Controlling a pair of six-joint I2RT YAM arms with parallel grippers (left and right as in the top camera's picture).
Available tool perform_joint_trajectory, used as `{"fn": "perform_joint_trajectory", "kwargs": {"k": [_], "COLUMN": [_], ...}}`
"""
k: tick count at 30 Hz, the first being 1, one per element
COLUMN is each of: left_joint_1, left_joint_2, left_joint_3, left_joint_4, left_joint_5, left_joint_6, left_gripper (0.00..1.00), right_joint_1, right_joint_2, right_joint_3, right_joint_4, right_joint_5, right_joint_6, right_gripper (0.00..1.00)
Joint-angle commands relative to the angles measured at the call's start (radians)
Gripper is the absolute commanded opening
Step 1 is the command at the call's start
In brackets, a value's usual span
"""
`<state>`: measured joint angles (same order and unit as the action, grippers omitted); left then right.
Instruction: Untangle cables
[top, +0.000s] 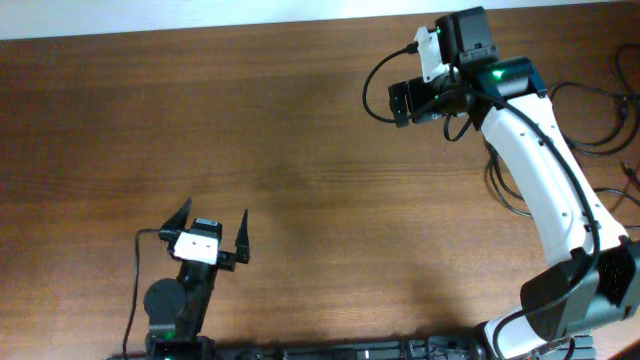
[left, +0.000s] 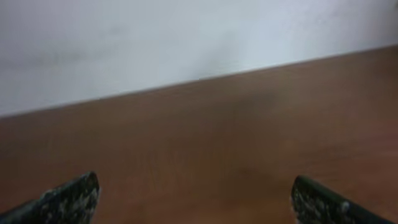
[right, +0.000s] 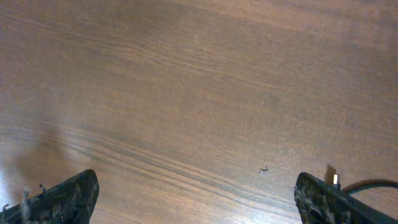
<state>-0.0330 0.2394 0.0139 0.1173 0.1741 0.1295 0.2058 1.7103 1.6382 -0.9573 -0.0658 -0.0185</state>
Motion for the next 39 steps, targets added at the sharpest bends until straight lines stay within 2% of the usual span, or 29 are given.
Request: {"fn": "perform_joint_trajectory", "kwargs": {"k": [1, 2, 6, 39], "left_joint_1": [0.003, 0.003, 0.003, 0.003], "left_joint_2": [-0.123, -0.157, -0.235, -0.235], "left_joint_3": [-0.004, -0.004, -0.004, -0.004], "left_joint_4": [-0.142, -0.196, -0.200, -0.201], "left_joint_5": [-0.078, -0.103, -0.119, -0.163], "left_joint_6": [-0.041, -0.066, -0.074, -0.047], "left_gripper": [0.99, 0.99, 0.99, 0.99], "right_joint_1": [0.004, 0.004, 0.004, 0.004], "right_joint_2": [-0.003, -0.003, -0.003, -0.003], "right_joint_3": [0.011, 0.011, 0.011, 0.011], "right_joint_4": [0.000, 0.000, 0.000, 0.000], "right_joint_5": [0.006, 0.006, 0.006, 0.006], "right_joint_6": [0.008, 0.009, 0.008, 0.008], "right_gripper": [1.00, 1.00, 1.00, 1.00]}}
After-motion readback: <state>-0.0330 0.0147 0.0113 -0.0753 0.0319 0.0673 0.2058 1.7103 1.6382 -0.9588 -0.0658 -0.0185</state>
